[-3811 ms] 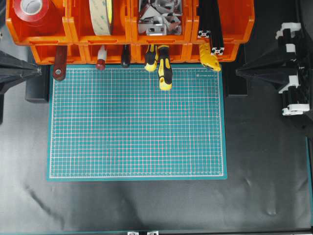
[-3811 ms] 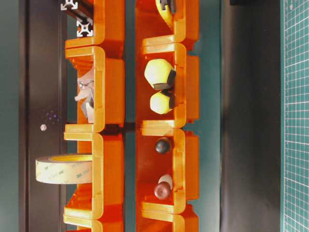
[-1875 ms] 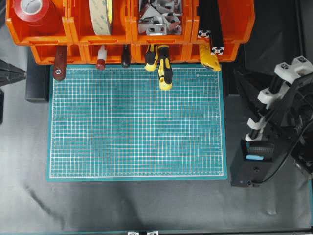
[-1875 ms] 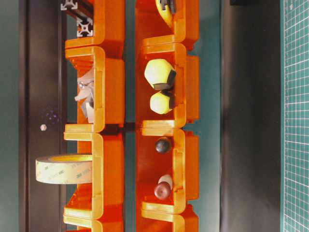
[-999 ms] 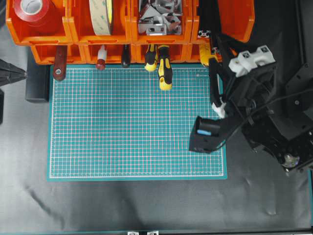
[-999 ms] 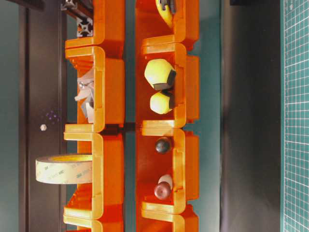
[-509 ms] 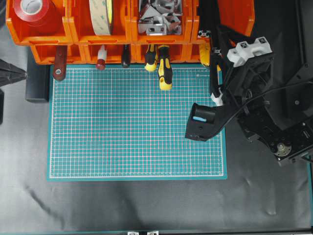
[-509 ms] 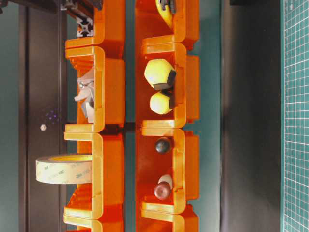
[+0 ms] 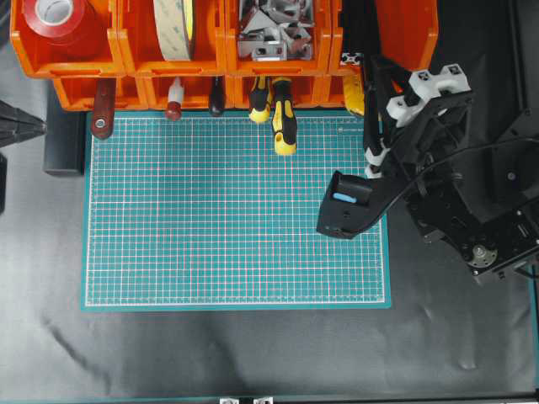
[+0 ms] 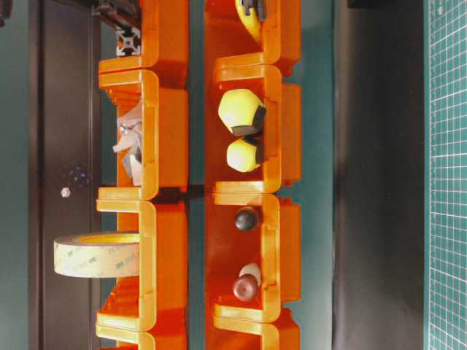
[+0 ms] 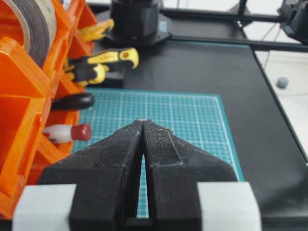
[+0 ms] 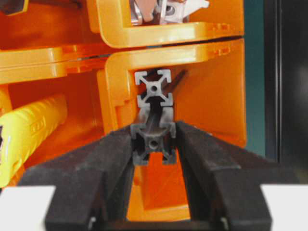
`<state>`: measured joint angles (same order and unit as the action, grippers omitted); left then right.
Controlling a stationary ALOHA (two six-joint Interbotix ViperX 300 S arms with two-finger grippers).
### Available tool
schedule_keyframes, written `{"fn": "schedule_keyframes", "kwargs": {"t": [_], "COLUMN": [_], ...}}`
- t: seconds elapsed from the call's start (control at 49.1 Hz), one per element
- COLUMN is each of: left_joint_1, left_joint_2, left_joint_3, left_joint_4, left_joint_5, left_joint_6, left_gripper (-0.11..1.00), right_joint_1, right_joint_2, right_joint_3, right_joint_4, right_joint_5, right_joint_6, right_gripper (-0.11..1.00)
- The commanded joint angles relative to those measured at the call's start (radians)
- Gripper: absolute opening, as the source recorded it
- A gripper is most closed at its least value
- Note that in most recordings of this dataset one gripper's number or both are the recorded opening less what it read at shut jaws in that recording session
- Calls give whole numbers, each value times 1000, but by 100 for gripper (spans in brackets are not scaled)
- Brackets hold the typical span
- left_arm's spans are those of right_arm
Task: Pick frame from container rack with right arm.
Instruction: 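Close the right gripper on the end of a black extrusion bar, then pull the bar out of the rack with the right gripper toward the mat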
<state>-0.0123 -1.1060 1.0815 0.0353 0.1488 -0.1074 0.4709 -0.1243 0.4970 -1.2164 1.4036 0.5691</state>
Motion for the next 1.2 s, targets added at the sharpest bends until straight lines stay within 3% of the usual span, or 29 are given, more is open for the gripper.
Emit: {"fn": "schedule_keyframes", "kwargs": {"t": [0.0,0.285,0.509,0.673,0.795,1.182], "left_joint_1": [3,3,5,5,5,9], "left_joint_2": [5,3,0,-3,-11,-74], "left_joint_3": [-12,-12,-12,-12,-14,-38], "left_joint_4": [3,3,3,3,3,3], "left_joint_5": [-5,-5,-3,-3,-3,46], "left_joint_6": [-3,-3,-3,-3,-3,-3], "left_gripper": [0,0,0,0,0,0], "right_joint_1": [8,40,109,187,261,433], "right_joint_2": [-2,2,2,37,89,256], "right_joint_3": [-23,-54,-126,-244,-336,-581], "right_joint_4": [-5,-34,-80,-114,-138,-137], "right_joint_5": [6,97,204,279,295,272], "right_joint_6": [5,-11,-89,-215,-272,-284], "right_gripper": [24,24,24,24,24,24]}}
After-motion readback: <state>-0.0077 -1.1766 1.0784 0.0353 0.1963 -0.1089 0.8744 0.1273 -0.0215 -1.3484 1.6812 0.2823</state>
